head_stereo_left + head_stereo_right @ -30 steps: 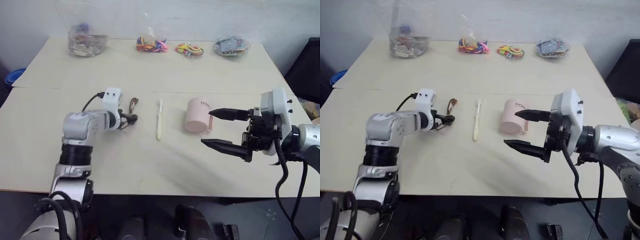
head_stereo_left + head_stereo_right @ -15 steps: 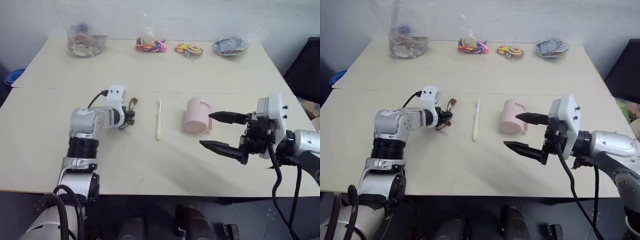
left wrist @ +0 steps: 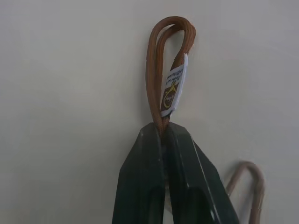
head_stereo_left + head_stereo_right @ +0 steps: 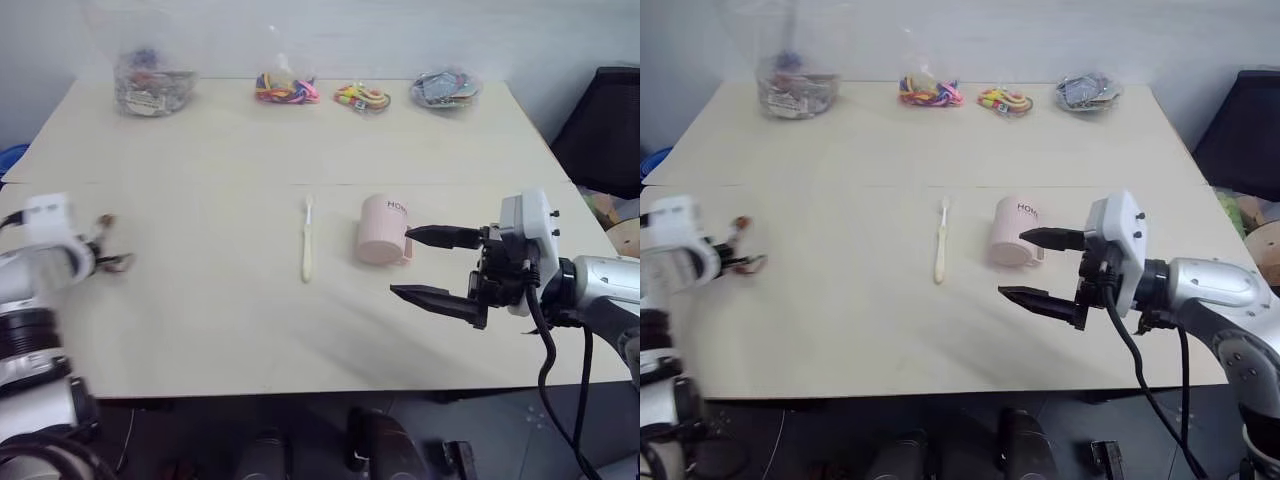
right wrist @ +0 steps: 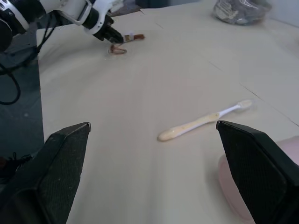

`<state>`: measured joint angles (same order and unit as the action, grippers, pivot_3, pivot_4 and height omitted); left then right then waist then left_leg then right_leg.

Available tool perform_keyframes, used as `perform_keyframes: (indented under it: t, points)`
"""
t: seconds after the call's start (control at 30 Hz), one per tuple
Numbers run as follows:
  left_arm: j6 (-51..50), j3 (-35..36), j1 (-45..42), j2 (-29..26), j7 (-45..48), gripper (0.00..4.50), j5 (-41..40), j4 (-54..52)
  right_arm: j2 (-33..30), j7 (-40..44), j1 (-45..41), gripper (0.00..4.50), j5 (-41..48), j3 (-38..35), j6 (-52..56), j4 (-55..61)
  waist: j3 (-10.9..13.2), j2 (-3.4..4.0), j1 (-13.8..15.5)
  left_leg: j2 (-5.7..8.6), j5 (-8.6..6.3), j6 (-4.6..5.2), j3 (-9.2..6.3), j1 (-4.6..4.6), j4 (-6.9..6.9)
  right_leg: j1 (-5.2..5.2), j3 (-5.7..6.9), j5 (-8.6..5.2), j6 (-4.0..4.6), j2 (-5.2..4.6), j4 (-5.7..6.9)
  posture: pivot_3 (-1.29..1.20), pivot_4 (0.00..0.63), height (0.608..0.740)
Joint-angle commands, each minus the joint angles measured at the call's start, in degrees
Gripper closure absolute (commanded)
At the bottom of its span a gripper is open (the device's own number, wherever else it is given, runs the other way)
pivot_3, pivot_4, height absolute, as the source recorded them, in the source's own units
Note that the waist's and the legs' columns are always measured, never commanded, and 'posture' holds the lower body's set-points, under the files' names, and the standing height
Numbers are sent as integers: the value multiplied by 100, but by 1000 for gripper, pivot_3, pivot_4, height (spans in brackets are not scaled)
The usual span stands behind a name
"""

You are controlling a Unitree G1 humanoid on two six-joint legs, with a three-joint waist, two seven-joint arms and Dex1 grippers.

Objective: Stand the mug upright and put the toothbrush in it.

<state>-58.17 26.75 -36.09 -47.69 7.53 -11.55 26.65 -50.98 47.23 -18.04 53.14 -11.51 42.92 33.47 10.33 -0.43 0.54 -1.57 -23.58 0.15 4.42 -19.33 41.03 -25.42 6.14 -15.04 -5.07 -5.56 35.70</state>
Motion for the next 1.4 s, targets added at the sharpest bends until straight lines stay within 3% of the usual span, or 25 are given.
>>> perform_keyframes:
  t: [0.03,0.07,0.17,0.33,0.47,0.63,0.73,0.8,0.87,0.97,1.17,1.4]
  points:
    - [308,373,117,-183,-161,4463,51,116,109,179,-210,0,-47,143,-155,-52,0,-1,113,-1,-1,2,2,-1,5,0,-1,1,-1,-5,1,0,150,740]
    - [279,430,191,-187,-182,4463,46,50,134,221,-264,0,-66,208,-171,-86,-3,-5,144,-1,-1,3,-3,-4,8,2,0,2,-3,-12,1,0,150,740]
    - [114,539,366,-108,-220,3703,-11,-237,169,342,-419,0,-115,350,-189,-170,-9,-16,176,1,-3,9,-8,-10,14,5,-1,4,-7,-13,0,0,150,740]
    - [34,591,561,-70,-267,2101,2,-534,191,457,-586,0,-208,428,-194,-329,-10,-19,125,14,-3,8,-1,-8,10,3,3,4,-7,-6,0,0,150,740]
    - [-48,758,651,-370,-249,874,57,-629,192,490,-586,0,-297,422,-186,-366,-11,-20,66,12,-3,8,3,-5,5,2,3,4,-7,-4,0,0,150,740]
    - [-100,1320,-704,-632,-386,874,-428,-848,197,343,-504,0,-334,212,-97,-493,-9,-60,89,-1,-3,1,5,-10,7,-3,10,3,-4,6,1,0,150,740]
    - [-206,1027,-1654,-359,552,874,-1366,-1489,260,-59,-586,0,-468,59,22,-806,-13,-67,140,2,-3,2,-6,-14,13,1,13,3,-6,-16,2,0,150,740]
    - [-1045,828,-2017,-69,1318,874,-2432,-2195,269,-461,-678,0,-784,106,104,-1129,-13,-66,154,10,-3,5,-6,-16,17,3,14,6,-10,-33,2,0,150,740]
    - [-1751,266,-1808,79,2170,874,-3427,-3171,310,-823,-800,0,-938,151,318,-1453,-12,-63,118,21,-2,8,-3,-15,17,5,14,7,-13,-44,3,0,150,740]
    - [-1813,-596,-1242,-15,3026,874,-3973,-4204,419,-1224,-1016,0,-1062,227,692,-1795,-5,-49,0,44,-2,8,8,-2,2,2,12,8,-14,-46,4,0,150,740]
    - [-99,-2523,-256,-1043,4812,874,-3034,-5040,756,-2156,-1602,0,-1510,433,1651,-2801,8,-29,-235,-8,1,-20,30,8,-18,-19,4,-14,25,14,11,0,150,740]
    - [817,-2993,-430,-1014,5275,874,-2421,-4458,1701,-2456,-2173,0,-2066,888,1756,-3672,9,-15,-205,-10,3,-29,30,6,-25,-23,3,-20,36,18,18,0,150,740]
